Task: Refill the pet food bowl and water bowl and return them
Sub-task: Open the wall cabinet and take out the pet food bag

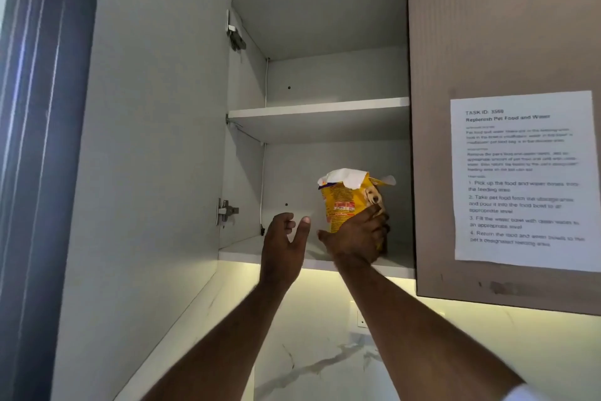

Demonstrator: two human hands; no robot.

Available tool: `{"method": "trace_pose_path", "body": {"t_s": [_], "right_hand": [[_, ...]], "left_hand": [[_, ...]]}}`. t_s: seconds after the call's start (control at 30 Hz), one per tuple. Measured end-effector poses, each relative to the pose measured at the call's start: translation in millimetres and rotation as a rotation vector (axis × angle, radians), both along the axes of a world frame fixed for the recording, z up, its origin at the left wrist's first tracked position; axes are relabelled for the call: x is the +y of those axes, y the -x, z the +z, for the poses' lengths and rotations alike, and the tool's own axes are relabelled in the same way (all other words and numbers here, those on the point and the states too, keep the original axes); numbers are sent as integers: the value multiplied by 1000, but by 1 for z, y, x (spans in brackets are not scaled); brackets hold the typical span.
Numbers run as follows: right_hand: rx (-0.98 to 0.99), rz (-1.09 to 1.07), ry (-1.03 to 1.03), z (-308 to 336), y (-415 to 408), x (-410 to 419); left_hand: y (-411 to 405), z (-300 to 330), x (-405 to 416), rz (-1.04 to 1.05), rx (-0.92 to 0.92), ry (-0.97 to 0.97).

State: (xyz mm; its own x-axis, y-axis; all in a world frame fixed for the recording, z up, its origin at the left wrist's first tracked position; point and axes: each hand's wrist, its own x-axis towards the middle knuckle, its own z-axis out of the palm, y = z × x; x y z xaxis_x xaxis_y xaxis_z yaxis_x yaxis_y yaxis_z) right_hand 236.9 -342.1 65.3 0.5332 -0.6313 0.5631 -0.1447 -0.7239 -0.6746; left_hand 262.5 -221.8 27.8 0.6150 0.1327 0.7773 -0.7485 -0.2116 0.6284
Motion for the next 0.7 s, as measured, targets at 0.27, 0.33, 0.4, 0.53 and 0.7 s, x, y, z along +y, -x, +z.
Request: {"method": "trace_pose_path", "body": {"t_s": [0.27,0.33,0.4,0.53,0.7], "right_hand": [[-11,-146,-58,-1,-32,-2],[-16,-174,-38,-3,-38,-3],[-25,-183,-16,-3,-39,-4],[-95,-102,-36,-4,-24,-13],[-142,14,-7,-8,5,-27]], "left_hand": [[-24,-4,7,-11,-4,-24],[-27,-7,9,-38,6,-34],[-30,-9,11,-67,8,-23],[-24,-9,11,-111,26,-15],[-10,-4,2,-196,93,-14]]}}
